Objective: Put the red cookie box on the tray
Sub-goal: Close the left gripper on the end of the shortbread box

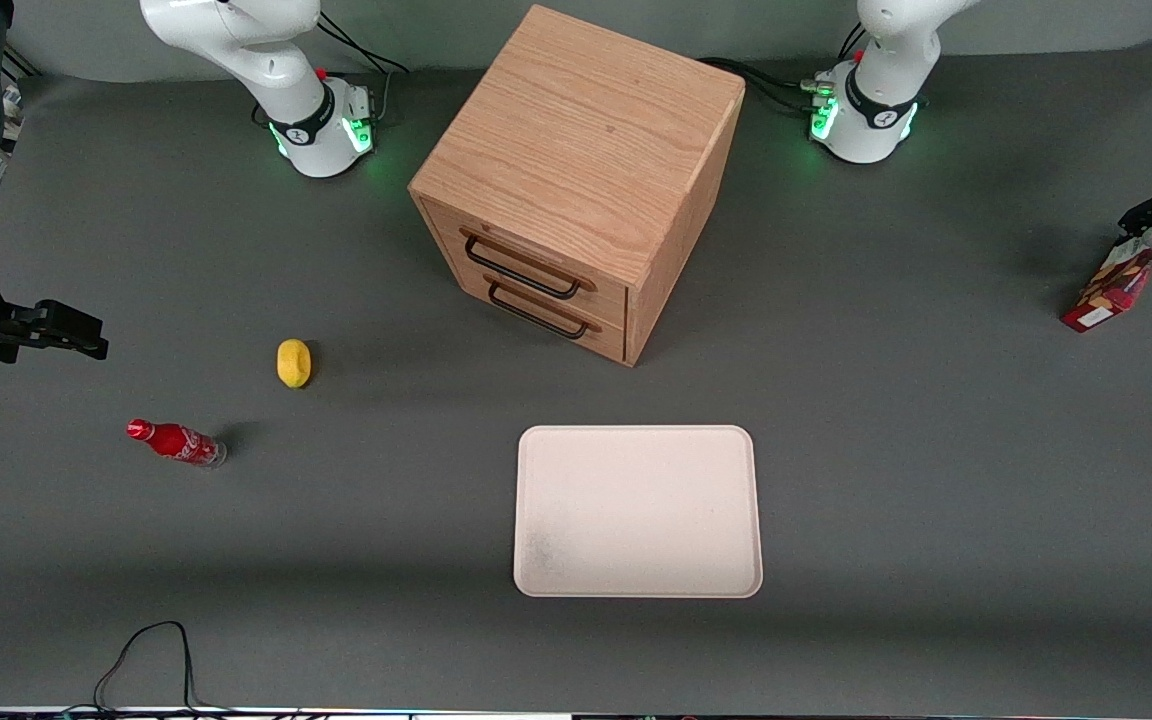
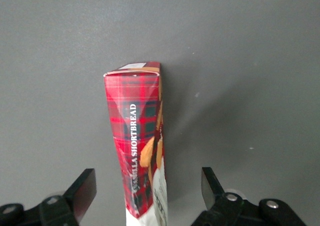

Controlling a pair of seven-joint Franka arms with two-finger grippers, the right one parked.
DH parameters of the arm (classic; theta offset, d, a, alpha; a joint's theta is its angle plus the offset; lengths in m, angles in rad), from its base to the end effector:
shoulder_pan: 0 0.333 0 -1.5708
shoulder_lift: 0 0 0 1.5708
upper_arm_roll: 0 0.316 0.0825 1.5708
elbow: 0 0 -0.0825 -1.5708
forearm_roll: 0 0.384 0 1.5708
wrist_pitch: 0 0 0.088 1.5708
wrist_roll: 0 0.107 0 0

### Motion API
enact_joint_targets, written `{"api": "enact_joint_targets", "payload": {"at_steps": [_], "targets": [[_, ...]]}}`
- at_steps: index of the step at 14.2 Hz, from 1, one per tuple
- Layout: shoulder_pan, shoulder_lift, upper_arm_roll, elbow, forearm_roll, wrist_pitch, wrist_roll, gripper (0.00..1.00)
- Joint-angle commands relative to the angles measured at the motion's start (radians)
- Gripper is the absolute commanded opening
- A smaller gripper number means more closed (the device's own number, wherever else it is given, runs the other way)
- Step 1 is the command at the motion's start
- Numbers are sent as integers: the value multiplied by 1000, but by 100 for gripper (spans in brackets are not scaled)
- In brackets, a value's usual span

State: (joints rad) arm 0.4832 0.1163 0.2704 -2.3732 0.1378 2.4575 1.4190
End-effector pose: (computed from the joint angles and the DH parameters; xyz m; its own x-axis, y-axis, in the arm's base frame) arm 0.3655 0.3441 0.2745 0.7087 -0.6954 -0.1185 -0.6987 -0.7152 0.0179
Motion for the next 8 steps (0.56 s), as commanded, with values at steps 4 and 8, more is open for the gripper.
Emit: {"api": "enact_joint_targets", "payload": {"at_steps": [4,8], "targets": [[12,57,-3,5,-32,44,47,23],[2,59,-7,14,-32,41,37,0]]}}
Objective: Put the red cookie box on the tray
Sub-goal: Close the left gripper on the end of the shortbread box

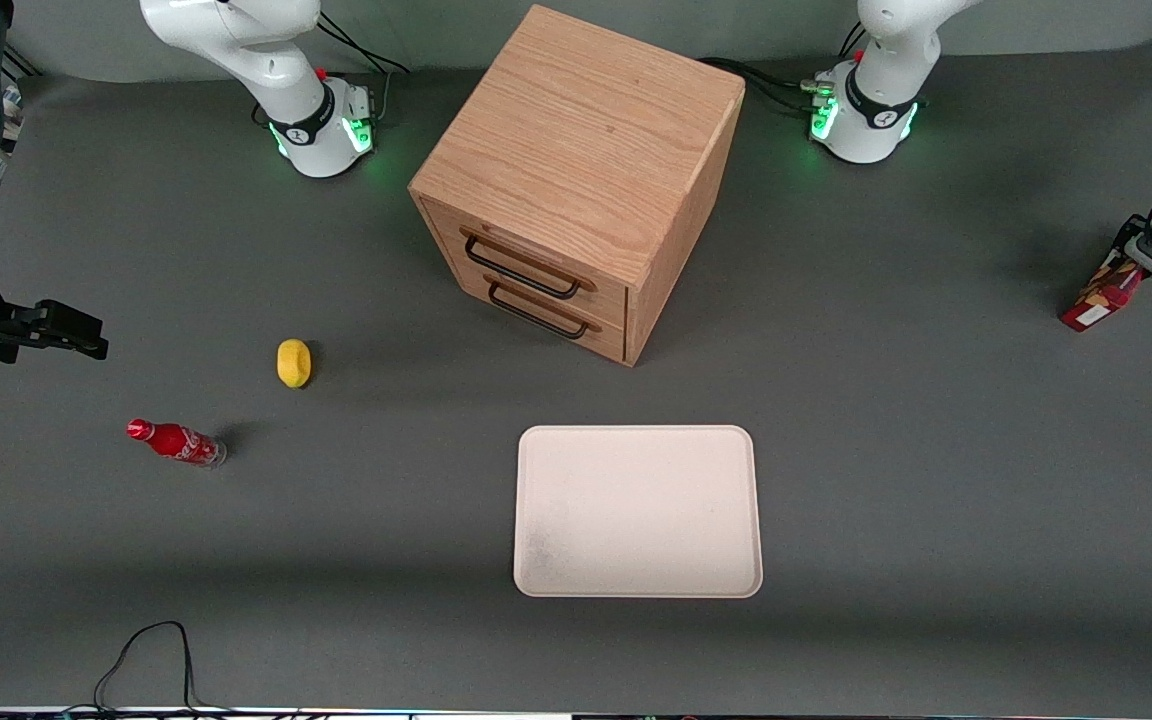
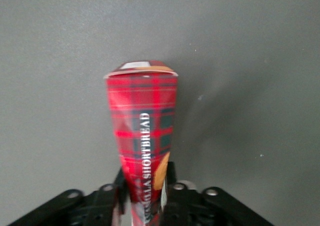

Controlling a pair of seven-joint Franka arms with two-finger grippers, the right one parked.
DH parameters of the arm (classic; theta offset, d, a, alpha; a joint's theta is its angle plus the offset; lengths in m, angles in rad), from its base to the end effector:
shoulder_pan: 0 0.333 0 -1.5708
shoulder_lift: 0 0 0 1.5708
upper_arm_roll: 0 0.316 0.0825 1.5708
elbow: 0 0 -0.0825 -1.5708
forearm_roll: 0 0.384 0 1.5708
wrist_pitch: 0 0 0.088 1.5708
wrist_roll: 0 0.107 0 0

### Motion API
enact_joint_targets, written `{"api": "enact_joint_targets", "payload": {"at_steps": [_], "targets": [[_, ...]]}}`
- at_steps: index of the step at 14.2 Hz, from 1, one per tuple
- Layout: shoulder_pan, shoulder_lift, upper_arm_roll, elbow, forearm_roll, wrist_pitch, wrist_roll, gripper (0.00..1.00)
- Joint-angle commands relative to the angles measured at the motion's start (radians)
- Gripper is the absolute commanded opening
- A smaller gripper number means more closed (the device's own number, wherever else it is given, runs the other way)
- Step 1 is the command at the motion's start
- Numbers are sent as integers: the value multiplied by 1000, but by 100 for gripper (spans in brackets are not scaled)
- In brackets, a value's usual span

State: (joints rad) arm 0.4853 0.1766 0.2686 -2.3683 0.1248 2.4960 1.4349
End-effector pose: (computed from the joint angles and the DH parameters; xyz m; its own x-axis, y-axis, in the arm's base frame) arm 0.3666 0.3457 0.2503 0.7003 -0.7033 -0.1226 -0.7052 -0.7082 0.0345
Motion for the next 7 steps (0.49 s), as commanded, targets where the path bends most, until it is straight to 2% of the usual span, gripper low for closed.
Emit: {"api": "enact_joint_targets", "payload": {"at_steps": [1,3,7], "targets": [[-5,-3,-9,15,-19,-5,18,0],[-17,-9,-35,33,-28,-22,-36,0],[-34,-15,-127,134,-71,-213,-232,0]]}}
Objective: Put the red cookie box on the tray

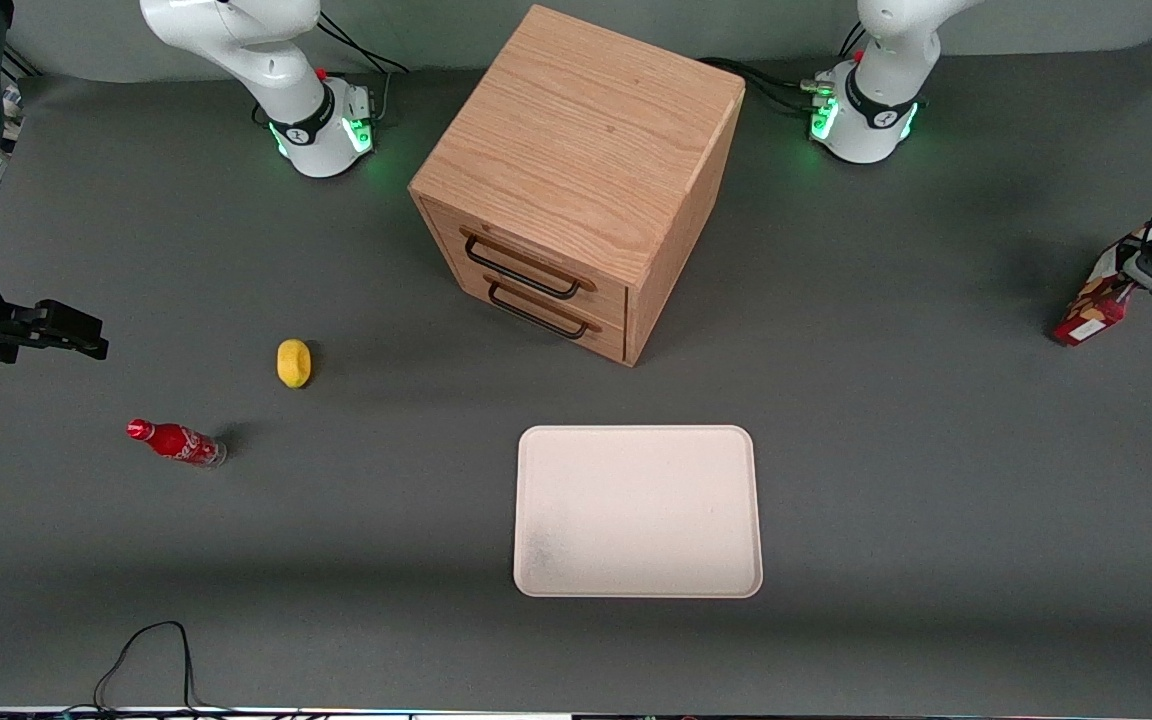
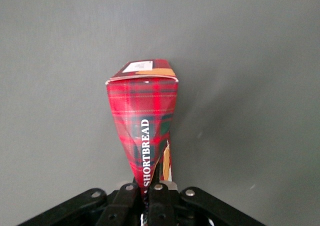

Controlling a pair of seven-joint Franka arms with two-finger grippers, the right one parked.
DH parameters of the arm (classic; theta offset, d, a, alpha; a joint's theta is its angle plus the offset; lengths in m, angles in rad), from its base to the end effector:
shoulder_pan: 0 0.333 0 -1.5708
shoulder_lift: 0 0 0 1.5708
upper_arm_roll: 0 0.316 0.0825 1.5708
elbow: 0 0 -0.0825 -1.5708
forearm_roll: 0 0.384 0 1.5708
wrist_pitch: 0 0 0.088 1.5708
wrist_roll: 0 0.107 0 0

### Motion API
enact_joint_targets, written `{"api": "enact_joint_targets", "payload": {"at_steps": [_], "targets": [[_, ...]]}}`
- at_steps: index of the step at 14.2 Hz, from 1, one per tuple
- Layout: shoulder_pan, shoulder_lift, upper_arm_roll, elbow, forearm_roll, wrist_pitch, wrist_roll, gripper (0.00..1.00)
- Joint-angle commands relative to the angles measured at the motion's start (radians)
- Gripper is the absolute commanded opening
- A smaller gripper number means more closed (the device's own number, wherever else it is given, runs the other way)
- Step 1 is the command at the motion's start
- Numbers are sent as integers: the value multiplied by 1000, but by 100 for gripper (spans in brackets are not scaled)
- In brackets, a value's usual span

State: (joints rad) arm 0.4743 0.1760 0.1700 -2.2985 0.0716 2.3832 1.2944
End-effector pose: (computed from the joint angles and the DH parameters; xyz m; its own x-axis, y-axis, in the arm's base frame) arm 0.4126 0.3116 0.2658 0.7556 -0.6479 -0.0961 -0.6445 -0.7616 0.0677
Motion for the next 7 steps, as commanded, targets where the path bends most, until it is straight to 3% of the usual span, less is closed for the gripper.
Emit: {"api": "enact_joint_targets", "payload": {"at_steps": [1,3,7], "targets": [[-46,-16,-41,106,-18,-149,-143,0],[-80,-16,-85,209,-27,-311,-290,0],[-124,-15,-266,479,-27,-638,-674,0]]}}
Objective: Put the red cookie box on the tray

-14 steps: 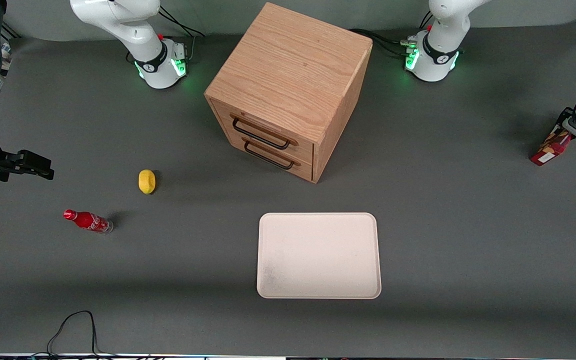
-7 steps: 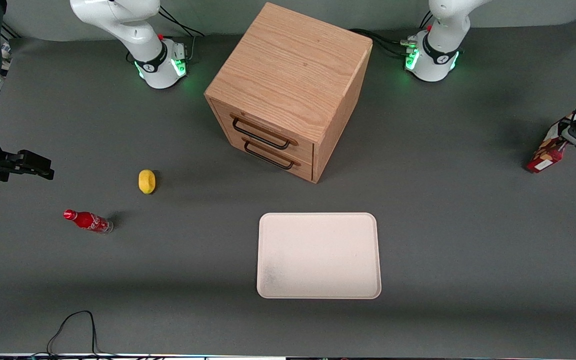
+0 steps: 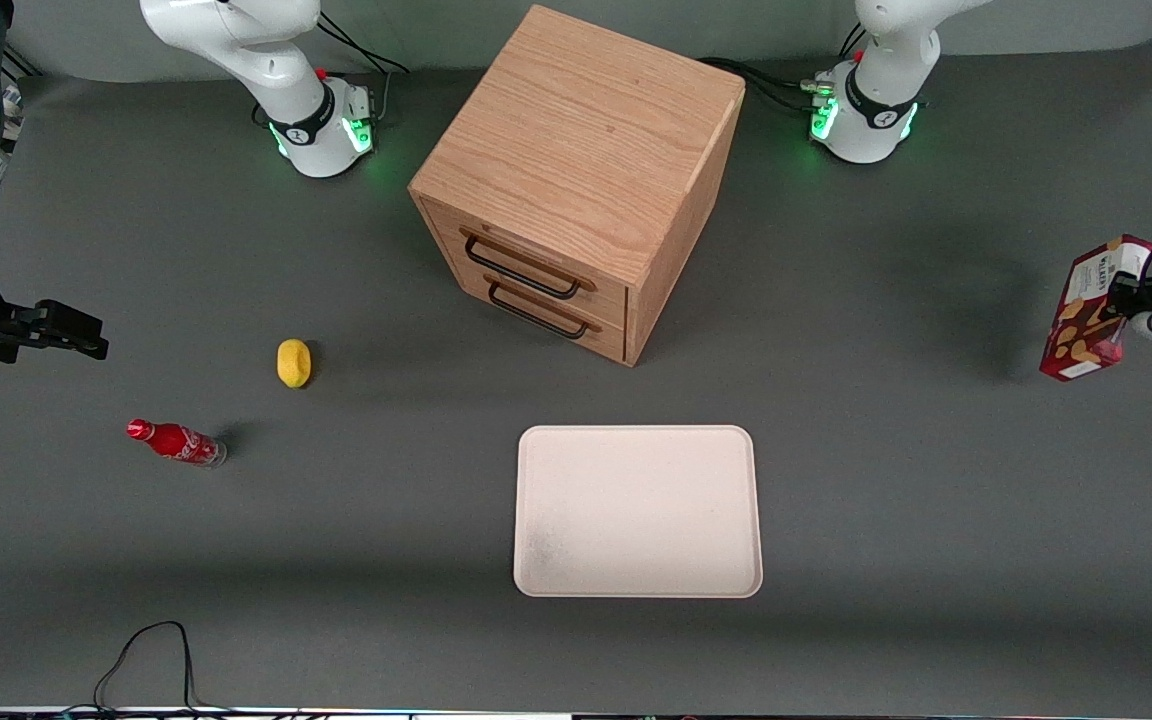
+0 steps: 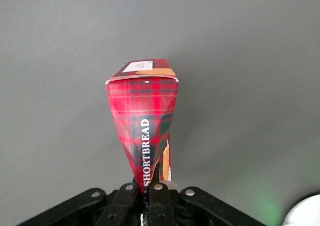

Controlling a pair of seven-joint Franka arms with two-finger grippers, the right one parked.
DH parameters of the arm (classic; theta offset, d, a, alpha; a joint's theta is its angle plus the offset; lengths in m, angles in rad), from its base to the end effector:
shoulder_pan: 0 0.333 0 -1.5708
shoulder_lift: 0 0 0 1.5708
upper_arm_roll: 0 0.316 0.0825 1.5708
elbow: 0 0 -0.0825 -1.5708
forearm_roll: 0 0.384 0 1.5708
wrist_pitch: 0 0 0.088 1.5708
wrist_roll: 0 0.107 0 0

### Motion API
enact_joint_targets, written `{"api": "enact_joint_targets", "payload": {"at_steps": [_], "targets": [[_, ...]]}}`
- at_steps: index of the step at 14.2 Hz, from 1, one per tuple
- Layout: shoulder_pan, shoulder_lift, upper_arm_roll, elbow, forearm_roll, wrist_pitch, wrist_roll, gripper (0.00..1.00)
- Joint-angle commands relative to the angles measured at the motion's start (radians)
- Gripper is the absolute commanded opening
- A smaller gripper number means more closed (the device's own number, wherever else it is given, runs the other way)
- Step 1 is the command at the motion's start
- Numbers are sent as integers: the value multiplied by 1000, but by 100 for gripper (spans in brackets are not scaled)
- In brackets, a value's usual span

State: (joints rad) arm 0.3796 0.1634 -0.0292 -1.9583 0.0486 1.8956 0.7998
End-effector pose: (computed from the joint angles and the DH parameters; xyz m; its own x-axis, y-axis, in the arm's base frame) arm 0.5293 0.1977 0.3767 0.8707 -0.4567 -0.1826 -0.4378 -0.8888 0.1354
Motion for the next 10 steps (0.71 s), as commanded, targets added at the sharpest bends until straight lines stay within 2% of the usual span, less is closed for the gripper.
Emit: {"api": "enact_joint_targets", "payload": {"at_steps": [1,4,6,8,10], "targets": [[-47,-2,-119,200,-4,-211,-289,0],[-134,16,-242,335,-4,-283,-634,0],[-220,94,-303,435,-4,-282,-881,0],[-327,210,-311,559,-4,-270,-1061,0],[-411,331,-311,666,-1,-235,-1154,0]]}}
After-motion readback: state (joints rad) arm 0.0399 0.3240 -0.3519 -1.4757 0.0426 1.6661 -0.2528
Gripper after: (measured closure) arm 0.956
